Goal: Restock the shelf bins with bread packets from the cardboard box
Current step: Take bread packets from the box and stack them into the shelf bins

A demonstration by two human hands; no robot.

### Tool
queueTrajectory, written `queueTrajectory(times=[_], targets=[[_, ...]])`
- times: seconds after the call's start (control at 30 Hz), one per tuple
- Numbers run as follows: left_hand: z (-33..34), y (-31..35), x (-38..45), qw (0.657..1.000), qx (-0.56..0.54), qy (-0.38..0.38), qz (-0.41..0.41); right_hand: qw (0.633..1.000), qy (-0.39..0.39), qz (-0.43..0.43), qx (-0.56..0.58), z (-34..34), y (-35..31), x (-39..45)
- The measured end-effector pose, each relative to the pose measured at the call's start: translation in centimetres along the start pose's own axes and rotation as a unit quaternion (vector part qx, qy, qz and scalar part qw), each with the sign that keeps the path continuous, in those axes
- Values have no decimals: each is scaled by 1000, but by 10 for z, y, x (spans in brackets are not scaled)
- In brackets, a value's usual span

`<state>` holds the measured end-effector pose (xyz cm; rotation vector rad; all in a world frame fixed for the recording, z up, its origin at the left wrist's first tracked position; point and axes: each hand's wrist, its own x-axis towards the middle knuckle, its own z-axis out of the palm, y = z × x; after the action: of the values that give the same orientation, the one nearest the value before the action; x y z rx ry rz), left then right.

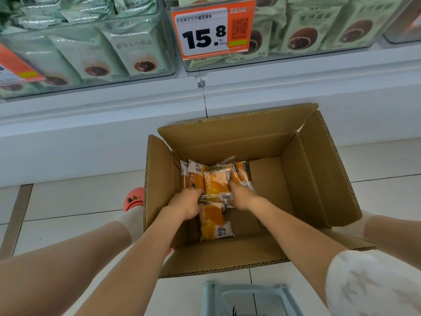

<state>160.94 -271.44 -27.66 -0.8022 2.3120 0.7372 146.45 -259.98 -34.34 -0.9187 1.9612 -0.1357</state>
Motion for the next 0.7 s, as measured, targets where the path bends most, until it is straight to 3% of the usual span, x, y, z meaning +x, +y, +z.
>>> queueTrajectory(times=[0.33, 0.57, 0.7], targets=[[6, -4, 8, 1000, -15, -2, 1, 998, 34, -6, 60, 19, -5, 9], [3, 1, 5, 997, 41, 51, 42, 968, 115, -199, 102, 2, -22, -34], [-14, 15, -2, 988, -83, 72, 107, 948, 178, -251, 85, -38, -39, -58]])
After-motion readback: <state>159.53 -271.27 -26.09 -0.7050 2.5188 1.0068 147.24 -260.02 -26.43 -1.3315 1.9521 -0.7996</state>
